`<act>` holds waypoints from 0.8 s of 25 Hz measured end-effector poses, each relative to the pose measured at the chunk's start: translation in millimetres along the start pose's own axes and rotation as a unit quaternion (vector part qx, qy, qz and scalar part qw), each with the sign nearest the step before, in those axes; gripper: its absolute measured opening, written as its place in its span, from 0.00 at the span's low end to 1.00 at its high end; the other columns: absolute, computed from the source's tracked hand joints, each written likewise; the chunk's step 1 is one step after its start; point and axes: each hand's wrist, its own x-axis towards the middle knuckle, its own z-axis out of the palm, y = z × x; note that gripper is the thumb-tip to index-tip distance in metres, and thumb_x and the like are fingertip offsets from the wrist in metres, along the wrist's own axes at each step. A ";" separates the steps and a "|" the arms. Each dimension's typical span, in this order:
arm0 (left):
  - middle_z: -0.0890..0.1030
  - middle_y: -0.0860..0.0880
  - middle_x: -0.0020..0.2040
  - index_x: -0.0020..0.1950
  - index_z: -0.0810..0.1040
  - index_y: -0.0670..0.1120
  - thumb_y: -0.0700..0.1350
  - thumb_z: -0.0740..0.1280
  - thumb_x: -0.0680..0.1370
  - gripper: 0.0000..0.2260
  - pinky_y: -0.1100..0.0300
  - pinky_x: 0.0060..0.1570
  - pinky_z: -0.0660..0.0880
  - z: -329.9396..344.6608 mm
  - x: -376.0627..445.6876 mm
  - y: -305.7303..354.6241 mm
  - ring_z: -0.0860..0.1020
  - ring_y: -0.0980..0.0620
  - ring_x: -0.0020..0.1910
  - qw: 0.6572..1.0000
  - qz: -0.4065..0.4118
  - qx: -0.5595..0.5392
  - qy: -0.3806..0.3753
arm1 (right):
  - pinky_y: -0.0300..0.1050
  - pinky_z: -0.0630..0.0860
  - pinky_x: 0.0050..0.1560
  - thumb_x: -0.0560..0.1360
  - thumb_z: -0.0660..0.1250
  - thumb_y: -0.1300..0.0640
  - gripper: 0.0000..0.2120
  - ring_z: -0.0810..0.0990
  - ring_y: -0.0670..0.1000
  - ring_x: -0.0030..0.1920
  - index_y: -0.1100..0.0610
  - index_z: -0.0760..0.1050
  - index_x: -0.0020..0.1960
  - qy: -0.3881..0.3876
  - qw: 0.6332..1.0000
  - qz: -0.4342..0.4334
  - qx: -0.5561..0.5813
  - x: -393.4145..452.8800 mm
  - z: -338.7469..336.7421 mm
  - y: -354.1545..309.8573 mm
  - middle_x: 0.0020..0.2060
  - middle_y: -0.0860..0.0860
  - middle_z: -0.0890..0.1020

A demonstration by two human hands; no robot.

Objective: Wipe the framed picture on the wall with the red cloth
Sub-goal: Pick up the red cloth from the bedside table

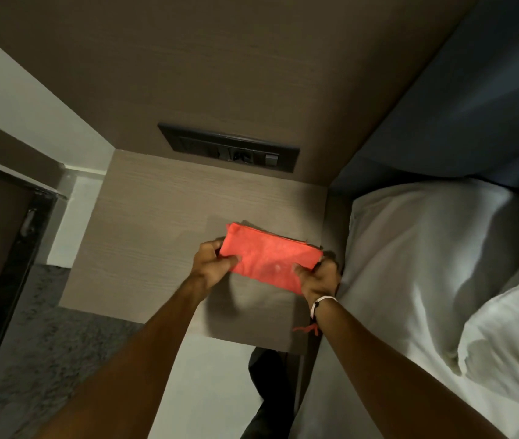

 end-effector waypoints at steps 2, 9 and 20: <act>0.82 0.42 0.51 0.61 0.80 0.31 0.28 0.70 0.74 0.15 0.54 0.54 0.81 -12.3 -11.0 8.0 0.80 0.46 0.47 0.999 0.022 -0.027 -0.015 | 0.46 0.77 0.55 0.72 0.78 0.61 0.17 0.85 0.64 0.57 0.66 0.80 0.59 -0.012 0.999 0.013 0.027 -4.5 -3.2 -3.0 0.56 0.65 0.86; 0.84 0.48 0.47 0.63 0.77 0.38 0.27 0.69 0.76 0.17 0.70 0.41 0.81 -71.3 -68.2 99.6 0.85 0.63 0.38 0.986 0.118 -0.094 -0.067 | 0.46 0.73 0.59 0.82 0.66 0.56 0.07 0.80 0.49 0.55 0.48 0.75 0.60 -0.146 0.943 -0.016 0.300 -47.6 -68.1 -94.4 0.53 0.47 0.83; 0.89 0.52 0.47 0.54 0.84 0.50 0.29 0.74 0.71 0.19 0.63 0.46 0.84 -194.5 -285.5 387.9 0.86 0.54 0.48 0.908 0.389 -0.126 -0.096 | 0.57 0.80 0.60 0.75 0.75 0.63 0.06 0.83 0.55 0.51 0.58 0.81 0.50 -0.082 0.793 -0.331 0.505 -200.7 -300.7 -337.4 0.48 0.58 0.85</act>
